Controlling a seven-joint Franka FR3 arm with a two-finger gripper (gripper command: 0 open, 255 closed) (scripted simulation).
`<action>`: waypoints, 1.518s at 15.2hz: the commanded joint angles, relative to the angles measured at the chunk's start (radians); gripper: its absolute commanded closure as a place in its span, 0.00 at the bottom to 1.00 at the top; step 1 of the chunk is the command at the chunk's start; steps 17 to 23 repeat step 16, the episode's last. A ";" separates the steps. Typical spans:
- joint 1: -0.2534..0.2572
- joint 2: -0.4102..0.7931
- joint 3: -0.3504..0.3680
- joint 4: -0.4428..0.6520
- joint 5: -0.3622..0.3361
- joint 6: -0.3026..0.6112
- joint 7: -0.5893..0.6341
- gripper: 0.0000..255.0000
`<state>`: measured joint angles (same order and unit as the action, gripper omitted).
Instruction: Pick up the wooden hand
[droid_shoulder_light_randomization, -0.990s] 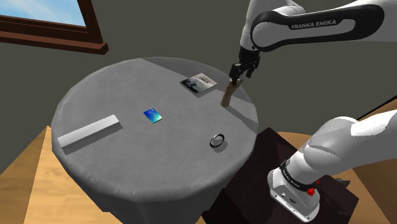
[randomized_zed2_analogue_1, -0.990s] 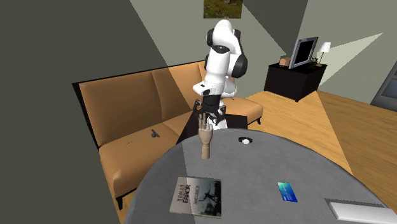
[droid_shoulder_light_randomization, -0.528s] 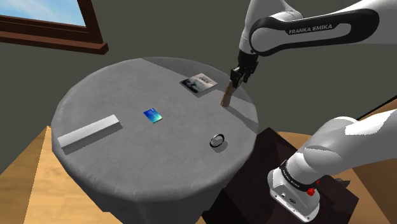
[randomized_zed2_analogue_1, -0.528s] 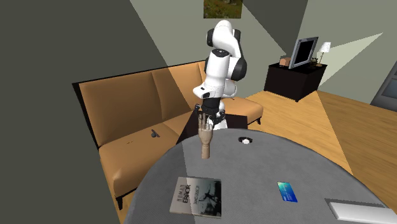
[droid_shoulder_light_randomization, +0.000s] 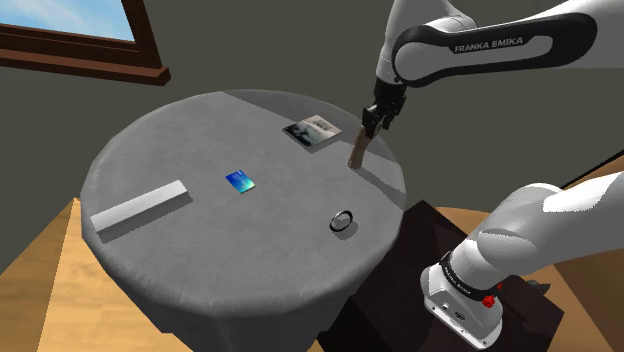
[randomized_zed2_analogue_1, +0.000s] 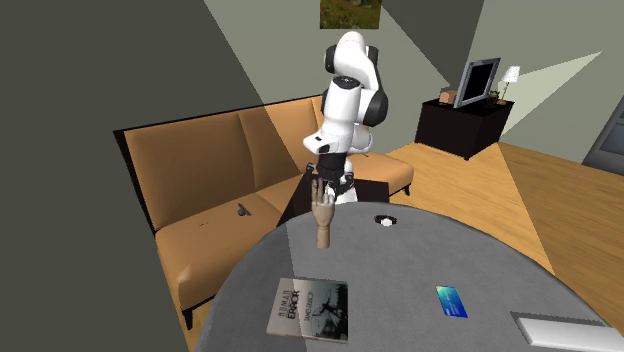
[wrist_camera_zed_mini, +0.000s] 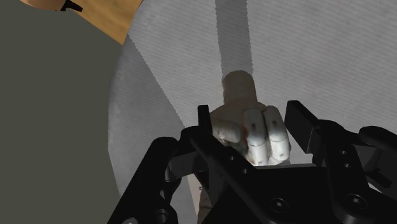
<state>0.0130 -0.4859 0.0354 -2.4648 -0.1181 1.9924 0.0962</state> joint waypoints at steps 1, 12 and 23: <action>0.001 -0.004 0.000 0.016 0.002 -0.022 -0.002 1.00; 0.002 -0.023 0.001 0.149 0.008 -0.173 -0.020 1.00; 0.002 -0.024 0.001 0.178 0.009 -0.202 -0.023 1.00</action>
